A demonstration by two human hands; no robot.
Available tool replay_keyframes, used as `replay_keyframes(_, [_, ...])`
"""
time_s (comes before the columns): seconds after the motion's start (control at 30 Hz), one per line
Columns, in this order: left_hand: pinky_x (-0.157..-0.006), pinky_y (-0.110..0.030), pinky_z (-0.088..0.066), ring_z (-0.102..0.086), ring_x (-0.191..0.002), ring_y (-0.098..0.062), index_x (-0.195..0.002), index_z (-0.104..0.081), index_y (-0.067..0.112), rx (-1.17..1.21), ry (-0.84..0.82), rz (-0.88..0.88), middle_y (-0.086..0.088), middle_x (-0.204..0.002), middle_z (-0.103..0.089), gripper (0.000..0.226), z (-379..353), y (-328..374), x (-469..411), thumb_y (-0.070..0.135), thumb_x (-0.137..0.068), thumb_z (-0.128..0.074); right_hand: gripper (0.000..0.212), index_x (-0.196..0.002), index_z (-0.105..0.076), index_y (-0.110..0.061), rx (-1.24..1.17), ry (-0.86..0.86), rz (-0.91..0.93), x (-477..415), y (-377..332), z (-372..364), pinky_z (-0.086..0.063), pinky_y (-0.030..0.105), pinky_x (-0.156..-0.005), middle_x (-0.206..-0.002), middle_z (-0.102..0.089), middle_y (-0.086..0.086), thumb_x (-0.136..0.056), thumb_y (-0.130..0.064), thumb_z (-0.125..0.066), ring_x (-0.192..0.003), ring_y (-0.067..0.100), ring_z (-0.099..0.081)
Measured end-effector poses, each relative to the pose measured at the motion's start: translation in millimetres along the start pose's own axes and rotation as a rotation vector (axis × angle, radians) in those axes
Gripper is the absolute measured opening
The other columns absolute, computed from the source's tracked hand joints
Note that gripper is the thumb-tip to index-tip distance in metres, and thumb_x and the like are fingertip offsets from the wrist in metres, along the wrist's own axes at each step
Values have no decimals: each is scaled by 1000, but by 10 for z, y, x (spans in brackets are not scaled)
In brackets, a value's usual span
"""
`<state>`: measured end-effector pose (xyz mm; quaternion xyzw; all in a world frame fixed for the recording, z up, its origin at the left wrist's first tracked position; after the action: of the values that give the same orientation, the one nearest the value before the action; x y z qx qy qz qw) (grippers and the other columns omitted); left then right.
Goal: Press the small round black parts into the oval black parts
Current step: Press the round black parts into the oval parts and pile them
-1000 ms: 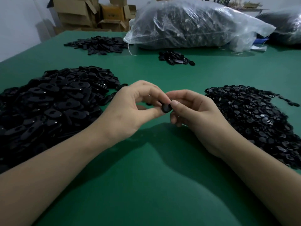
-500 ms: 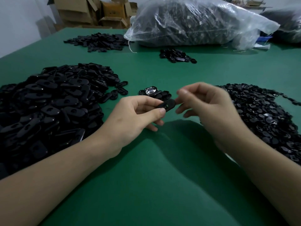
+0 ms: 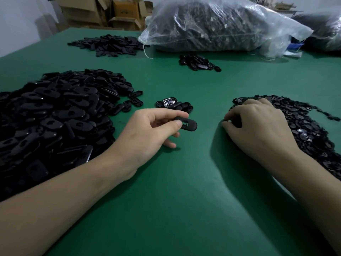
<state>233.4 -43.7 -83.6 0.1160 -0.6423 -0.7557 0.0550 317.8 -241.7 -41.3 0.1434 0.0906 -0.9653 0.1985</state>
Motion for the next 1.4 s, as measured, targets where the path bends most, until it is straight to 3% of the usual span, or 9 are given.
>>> replay_keyframes(0.2, [-65, -21, -59, -72, -77, -5, -105, -80, 18, 15, -13, 3, 6, -79, -75, 20, -17, -5, -1, 5, -97, -67, 10, -97, -77, -26, -20, -17, 1, 1, -11, 24, -47, 50, -96, -105, -70, 0, -94, -24, -68, -113, 29, -52])
replay_keyframes(0.3, [-67, -22, -60, -74, -83, -6, -104, -80, 19, 11, -13, -6, 2, -89, -77, 19, -21, 7, 4, 6, -96, -67, 6, -93, -76, -27, -36, -3, 10, -1, -22, 34, -46, 49, -94, -100, -69, -1, -92, -23, -71, -110, 29, -51])
replay_keyframes(0.63, [-88, -36, -63, -79, -87, -20, -95, -74, 10, 25, 18, -3, -20, -101, -74, 17, 10, 29, 13, -1, -95, -61, 4, -93, -72, -21, -111, 65, 69, -41, -56, 55, -45, 44, -87, -94, -68, -2, -95, -22, -68, -102, 26, -54])
replay_keyframes(0.73, [-87, -37, -63, -79, -86, -24, -104, -65, 9, 64, -15, -13, -14, -88, -60, 20, -36, 46, 8, 8, -84, -68, 5, -95, -73, -20, -320, 55, 64, -45, -50, 36, -46, 26, -74, -84, -67, -10, -96, -22, -68, -85, 12, -60])
replay_keyframes(0.83, [-92, -43, -61, -80, -83, -26, -111, -59, 12, 77, -24, -28, 3, -77, -53, 35, -51, 51, 1, 15, -77, -67, 10, -91, -72, -19, -804, -77, -11, 20, -106, -85, -41, 7, -56, -75, -71, -9, -98, -24, -67, -62, -4, -59])
replay_keyframes(0.97, [-75, -26, -61, -78, -81, -18, -113, -58, 18, 11, -8, -78, -6, -93, -64, 33, -27, 82, -5, 16, -81, -61, 13, -94, -71, -10, -1263, -213, -59, 123, -308, -153, -48, 18, -55, -85, -76, 3, -99, -18, -62, -71, 9, -69])
replay_keyframes(1.2, [-65, -15, -47, -72, -74, -9, -115, -60, 22, -44, -50, -103, 1, -106, -66, 23, -46, 100, 17, 11, -96, -66, 13, -91, -70, -15, -1456, -354, -73, 195, -458, -296, -45, 20, -58, -86, -71, 2, -88, -27, -65, -67, 11, -56])
replay_keyframes(1.3, [-67, -16, -49, -73, -75, -11, -114, -61, 21, -22, -52, -107, 5, -103, -68, 23, -48, 99, 15, 11, -96, -69, 13, -91, -73, -16, -1522, -370, -88, 197, -456, -325, -46, 19, -60, -87, -71, 3, -83, -24, -68, -68, 10, -57])
replay_keyframes(1.4, [-75, -29, -55, -72, -76, -12, -109, -65, 20, -2, -68, -119, 6, -102, -71, 20, -63, 113, 14, 10, -94, -73, 16, -88, -79, -17, -1527, -358, -107, 195, -430, -337, -50, 18, -62, -87, -75, 5, -74, -23, -73, -70, 9, -62])
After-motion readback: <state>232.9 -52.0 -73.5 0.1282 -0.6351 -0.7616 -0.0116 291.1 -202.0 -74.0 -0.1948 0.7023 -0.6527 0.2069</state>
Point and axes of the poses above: each hand's wrist, its own x-axis away from the middle knuckle, its own z-axis out of the back of the hand, y = z × x, the point moved 10 cm from there along -x, towards the middle knuckle
